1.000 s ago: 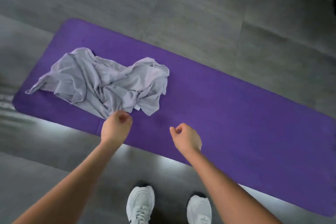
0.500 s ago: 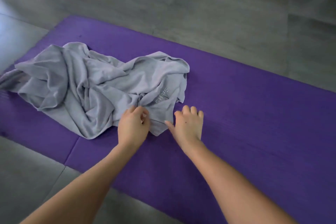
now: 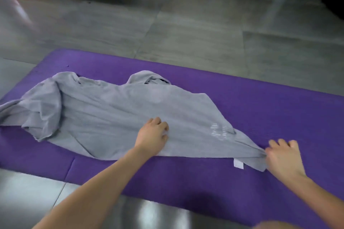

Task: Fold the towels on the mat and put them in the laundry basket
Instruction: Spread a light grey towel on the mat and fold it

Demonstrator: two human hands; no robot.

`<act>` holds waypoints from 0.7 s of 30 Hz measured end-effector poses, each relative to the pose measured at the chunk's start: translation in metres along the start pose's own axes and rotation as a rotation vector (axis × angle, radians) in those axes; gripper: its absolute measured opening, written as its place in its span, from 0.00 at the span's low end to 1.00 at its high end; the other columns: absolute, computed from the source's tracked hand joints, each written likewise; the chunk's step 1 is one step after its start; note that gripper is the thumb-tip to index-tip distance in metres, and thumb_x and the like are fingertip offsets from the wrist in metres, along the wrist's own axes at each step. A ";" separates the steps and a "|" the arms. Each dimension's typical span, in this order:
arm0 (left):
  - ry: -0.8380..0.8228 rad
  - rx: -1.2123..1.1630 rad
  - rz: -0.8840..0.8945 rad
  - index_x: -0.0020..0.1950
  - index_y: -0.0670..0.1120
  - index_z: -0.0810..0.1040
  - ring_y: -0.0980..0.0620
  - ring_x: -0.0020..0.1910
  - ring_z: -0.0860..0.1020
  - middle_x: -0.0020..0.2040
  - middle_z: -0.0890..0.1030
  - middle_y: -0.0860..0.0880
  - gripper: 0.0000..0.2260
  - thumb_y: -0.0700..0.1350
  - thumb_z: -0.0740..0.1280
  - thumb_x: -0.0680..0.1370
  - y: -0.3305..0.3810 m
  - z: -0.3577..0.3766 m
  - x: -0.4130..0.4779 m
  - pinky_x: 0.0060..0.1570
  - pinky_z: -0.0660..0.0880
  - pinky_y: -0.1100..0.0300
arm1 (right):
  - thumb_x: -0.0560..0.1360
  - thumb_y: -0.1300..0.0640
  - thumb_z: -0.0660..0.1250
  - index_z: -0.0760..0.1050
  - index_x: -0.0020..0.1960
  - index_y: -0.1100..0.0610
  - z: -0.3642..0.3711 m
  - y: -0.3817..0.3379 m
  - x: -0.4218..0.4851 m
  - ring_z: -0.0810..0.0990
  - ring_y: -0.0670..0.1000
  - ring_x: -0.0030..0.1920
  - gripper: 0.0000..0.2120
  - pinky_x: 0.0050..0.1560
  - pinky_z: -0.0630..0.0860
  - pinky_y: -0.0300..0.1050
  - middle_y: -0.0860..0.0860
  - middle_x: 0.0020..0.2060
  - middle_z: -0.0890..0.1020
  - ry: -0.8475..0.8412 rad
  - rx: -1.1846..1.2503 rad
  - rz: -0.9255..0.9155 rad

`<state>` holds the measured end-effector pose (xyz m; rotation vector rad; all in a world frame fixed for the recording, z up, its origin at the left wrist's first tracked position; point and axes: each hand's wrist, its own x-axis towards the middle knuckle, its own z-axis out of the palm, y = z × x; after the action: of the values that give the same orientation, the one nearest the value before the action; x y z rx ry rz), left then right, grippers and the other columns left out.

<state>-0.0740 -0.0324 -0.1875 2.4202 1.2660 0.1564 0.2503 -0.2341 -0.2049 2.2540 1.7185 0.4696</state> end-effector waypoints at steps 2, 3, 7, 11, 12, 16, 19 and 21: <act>0.010 -0.020 0.050 0.57 0.45 0.77 0.44 0.57 0.71 0.55 0.75 0.45 0.12 0.44 0.65 0.75 0.015 0.002 -0.004 0.53 0.72 0.52 | 0.50 0.73 0.69 0.71 0.19 0.62 0.012 0.032 -0.029 0.71 0.58 0.27 0.10 0.37 0.59 0.52 0.57 0.22 0.70 -0.088 -0.002 0.147; 0.027 -0.028 0.057 0.57 0.45 0.77 0.44 0.57 0.71 0.55 0.75 0.46 0.12 0.44 0.65 0.75 0.021 0.003 -0.007 0.53 0.72 0.52 | 0.45 0.76 0.71 0.70 0.19 0.63 0.018 0.050 -0.042 0.71 0.59 0.27 0.13 0.38 0.59 0.53 0.58 0.21 0.70 -0.136 -0.002 0.214; 0.043 -0.018 0.103 0.57 0.45 0.78 0.44 0.57 0.72 0.55 0.76 0.46 0.12 0.45 0.67 0.74 0.037 0.007 -0.023 0.53 0.71 0.54 | 0.60 0.63 0.75 0.80 0.35 0.54 0.012 0.101 -0.076 0.76 0.55 0.40 0.07 0.50 0.67 0.52 0.51 0.34 0.79 -0.467 -0.306 0.322; -0.017 0.065 0.217 0.56 0.45 0.78 0.43 0.57 0.72 0.55 0.76 0.45 0.12 0.44 0.68 0.74 0.063 0.022 -0.010 0.54 0.71 0.53 | 0.74 0.54 0.61 0.76 0.51 0.44 0.009 0.147 -0.105 0.73 0.45 0.53 0.10 0.57 0.63 0.46 0.42 0.47 0.78 -0.592 -0.492 0.339; -0.032 0.089 0.243 0.55 0.44 0.79 0.42 0.56 0.73 0.54 0.76 0.44 0.11 0.43 0.69 0.73 0.073 0.028 -0.004 0.54 0.72 0.52 | 0.74 0.55 0.61 0.76 0.52 0.44 0.012 0.159 -0.115 0.73 0.45 0.53 0.10 0.57 0.63 0.46 0.42 0.47 0.78 -0.630 -0.487 0.347; -0.166 0.234 0.447 0.47 0.44 0.81 0.39 0.45 0.78 0.44 0.79 0.44 0.12 0.42 0.76 0.65 0.126 0.049 0.018 0.44 0.78 0.50 | 0.74 0.56 0.59 0.77 0.54 0.46 0.034 0.200 -0.135 0.74 0.47 0.55 0.12 0.59 0.64 0.46 0.43 0.50 0.79 -0.814 -0.334 0.388; -0.211 0.435 0.604 0.44 0.47 0.81 0.44 0.40 0.79 0.40 0.79 0.48 0.17 0.46 0.80 0.58 0.173 0.055 0.038 0.36 0.79 0.57 | 0.74 0.52 0.59 0.76 0.55 0.46 0.059 0.217 -0.118 0.74 0.51 0.58 0.13 0.60 0.65 0.47 0.45 0.55 0.78 -0.745 0.115 0.499; -0.311 0.526 0.645 0.57 0.49 0.77 0.45 0.54 0.76 0.52 0.77 0.48 0.17 0.50 0.73 0.70 0.213 0.058 0.049 0.50 0.75 0.58 | 0.75 0.50 0.62 0.74 0.62 0.47 0.078 0.219 -0.097 0.74 0.54 0.61 0.17 0.61 0.67 0.47 0.48 0.60 0.77 -0.592 0.437 0.562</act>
<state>0.1328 -0.1186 -0.1593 3.0660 0.3834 -0.4129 0.4507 -0.3866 -0.1976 2.7823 0.9437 -0.4952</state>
